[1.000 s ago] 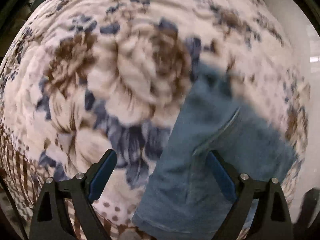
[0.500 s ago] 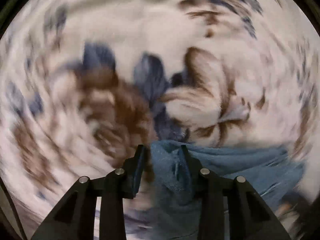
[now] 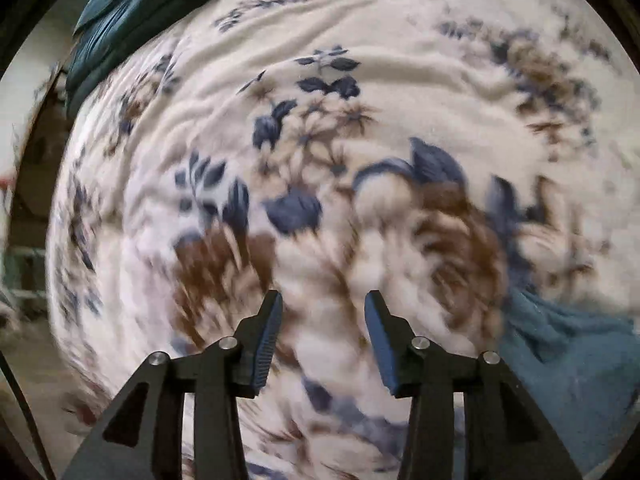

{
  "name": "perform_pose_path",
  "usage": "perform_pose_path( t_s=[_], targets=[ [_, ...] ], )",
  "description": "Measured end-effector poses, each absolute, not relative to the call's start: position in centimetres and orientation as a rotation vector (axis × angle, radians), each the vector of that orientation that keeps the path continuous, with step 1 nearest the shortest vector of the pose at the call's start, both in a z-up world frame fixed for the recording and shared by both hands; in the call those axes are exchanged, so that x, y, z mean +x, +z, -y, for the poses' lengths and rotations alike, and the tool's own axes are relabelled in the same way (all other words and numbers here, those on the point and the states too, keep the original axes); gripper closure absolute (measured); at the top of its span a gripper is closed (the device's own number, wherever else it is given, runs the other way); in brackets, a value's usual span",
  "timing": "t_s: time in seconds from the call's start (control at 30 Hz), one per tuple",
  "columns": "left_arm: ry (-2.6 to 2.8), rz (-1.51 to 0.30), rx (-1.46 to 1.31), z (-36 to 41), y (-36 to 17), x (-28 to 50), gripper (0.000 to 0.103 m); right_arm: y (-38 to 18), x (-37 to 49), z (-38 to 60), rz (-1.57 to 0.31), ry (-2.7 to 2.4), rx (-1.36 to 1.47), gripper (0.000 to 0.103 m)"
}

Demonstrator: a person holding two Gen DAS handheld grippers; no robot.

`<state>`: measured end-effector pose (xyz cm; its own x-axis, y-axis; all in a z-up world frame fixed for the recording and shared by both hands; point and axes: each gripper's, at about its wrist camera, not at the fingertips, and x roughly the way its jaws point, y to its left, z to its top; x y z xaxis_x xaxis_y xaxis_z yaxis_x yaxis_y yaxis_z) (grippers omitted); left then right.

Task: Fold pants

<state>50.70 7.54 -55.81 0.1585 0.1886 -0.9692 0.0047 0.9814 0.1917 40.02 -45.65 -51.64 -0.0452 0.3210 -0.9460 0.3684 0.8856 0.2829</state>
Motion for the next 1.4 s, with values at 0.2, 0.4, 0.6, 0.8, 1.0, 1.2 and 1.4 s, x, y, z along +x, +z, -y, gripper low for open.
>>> perform_pose_path(
  t_s=[0.2, 0.4, 0.6, 0.8, 1.0, 1.2, 1.4],
  targets=[
    [-0.019, -1.431, -0.098, -5.1, -56.5, 43.4, 0.047, -48.1, 48.0, 34.1, -1.614, 0.287, 0.325, 0.030],
    [-0.107, -1.471, -0.196, -2.8, -59.3, 40.0, 0.047, -54.4, 54.1, 19.3, -1.702, 0.519, -0.058, 0.034],
    [-0.179, -1.431, -0.274, -2.9, -60.5, 40.0, 0.046, -57.6, 55.4, 18.4, -1.761, 0.384, -0.010, 0.086],
    [-0.234, -1.428, -0.297, -2.5, -61.2, 38.8, 0.046, -62.8, 53.3, 30.3, -1.847, 0.088, 1.242, 0.090],
    [-0.243, -1.448, -0.352, -3.2, -61.6, 38.0, 0.046, -58.1, 56.5, 28.1, -1.829, 0.272, 0.887, 0.087],
    [-0.269, -1.427, -0.294, -2.5, -61.0, 38.3, 0.047, -56.1, 57.4, 16.4, -1.846, 0.452, -0.036, 0.022],
    [-0.289, -1.396, -0.257, -0.8, -60.7, 37.6, 0.047, -60.3, 57.4, 14.8, -1.949, 0.317, -0.159, 0.087]
  ],
)
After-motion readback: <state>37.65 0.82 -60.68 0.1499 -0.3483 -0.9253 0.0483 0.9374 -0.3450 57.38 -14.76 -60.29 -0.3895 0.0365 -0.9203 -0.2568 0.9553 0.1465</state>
